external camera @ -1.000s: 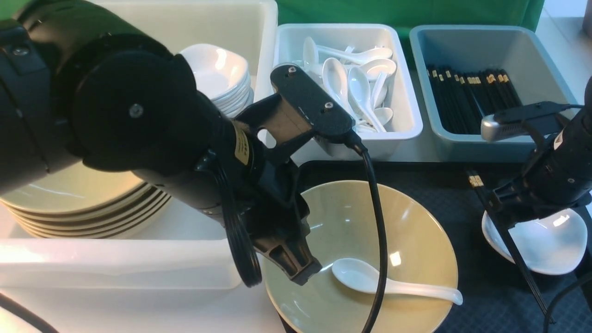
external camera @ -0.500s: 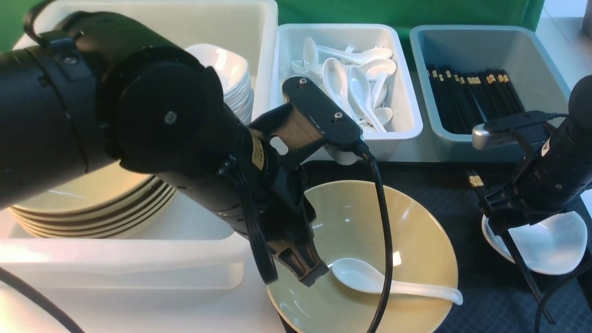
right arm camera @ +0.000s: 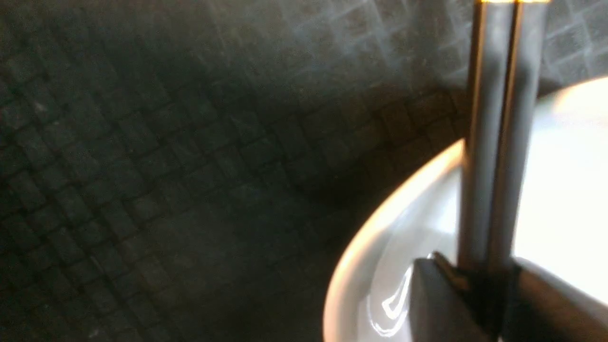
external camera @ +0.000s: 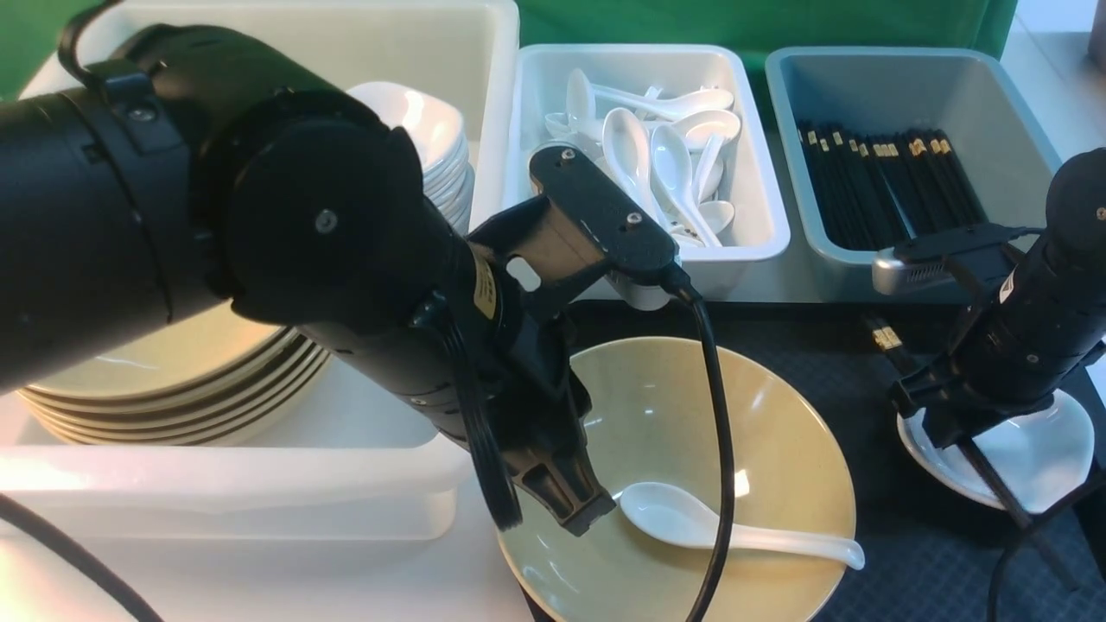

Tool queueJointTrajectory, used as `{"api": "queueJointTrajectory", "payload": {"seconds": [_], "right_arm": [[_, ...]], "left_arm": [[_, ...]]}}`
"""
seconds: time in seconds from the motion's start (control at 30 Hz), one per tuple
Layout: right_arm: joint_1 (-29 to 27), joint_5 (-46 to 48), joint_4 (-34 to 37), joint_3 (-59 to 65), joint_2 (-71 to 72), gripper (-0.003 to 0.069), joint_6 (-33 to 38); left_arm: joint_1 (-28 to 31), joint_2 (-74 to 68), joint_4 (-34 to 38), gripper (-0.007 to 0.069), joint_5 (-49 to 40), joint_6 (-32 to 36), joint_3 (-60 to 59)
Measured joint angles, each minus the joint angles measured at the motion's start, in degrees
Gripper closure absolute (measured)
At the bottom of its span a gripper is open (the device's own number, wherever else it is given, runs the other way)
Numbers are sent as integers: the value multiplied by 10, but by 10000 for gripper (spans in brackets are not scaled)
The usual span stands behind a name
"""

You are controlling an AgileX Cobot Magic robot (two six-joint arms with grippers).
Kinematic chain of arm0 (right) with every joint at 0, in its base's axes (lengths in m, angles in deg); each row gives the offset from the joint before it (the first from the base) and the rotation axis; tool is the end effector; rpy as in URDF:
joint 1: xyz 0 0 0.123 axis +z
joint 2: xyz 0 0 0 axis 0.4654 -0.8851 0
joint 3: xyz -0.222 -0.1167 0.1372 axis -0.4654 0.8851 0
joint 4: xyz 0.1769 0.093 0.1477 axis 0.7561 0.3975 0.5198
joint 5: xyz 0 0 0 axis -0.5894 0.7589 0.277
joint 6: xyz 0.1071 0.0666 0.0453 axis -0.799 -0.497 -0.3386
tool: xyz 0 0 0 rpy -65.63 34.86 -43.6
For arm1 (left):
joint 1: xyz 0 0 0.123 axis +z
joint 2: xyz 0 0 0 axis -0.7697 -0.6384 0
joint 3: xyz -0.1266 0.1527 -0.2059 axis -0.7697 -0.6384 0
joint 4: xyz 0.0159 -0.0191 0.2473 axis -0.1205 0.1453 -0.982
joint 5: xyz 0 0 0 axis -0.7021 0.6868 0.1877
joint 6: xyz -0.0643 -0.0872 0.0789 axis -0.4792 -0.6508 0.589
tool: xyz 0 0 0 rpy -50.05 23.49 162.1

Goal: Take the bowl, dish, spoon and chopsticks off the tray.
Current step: Use the right arm to grab the chopsticks, then use the right arm to put the chopsticks into the small storage box on the right

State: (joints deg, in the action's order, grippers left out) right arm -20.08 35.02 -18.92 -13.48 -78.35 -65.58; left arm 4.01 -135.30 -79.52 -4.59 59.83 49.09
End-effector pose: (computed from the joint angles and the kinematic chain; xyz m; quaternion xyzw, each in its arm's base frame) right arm 0.3211 0.0431 0.1459 -0.1024 0.9914 0.0025 0.0811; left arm 0.2034 -0.2260 0.2806 0.4680 0.8532 -0.1018 0.2066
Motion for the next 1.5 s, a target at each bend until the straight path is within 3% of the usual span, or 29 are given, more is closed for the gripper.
{"api": "queueJointTrajectory", "payload": {"seconds": [0.03,0.37,0.67,1.03,1.27,1.43,1.5], "right_arm": [[0,2,0,0,0,509,1],[-1,52,11,0,75,508,16],[-1,17,13,-75,176,508,29],[-1,-158,14,-319,18,508,-22],[-14,-168,15,-463,-126,508,-78],[-32,-89,15,-524,-217,503,-91],[-36,-50,14,-529,-244,462,-93]], "left_arm": [[0,0,0,636,0,0,0],[0,0,0,636,20,0,0],[1,-45,35,636,184,-7,31],[55,-169,38,636,187,-8,299],[86,-130,29,636,113,-8,287],[87,-56,9,636,88,-8,194],[87,-16,6,636,98,-13,141]]}}
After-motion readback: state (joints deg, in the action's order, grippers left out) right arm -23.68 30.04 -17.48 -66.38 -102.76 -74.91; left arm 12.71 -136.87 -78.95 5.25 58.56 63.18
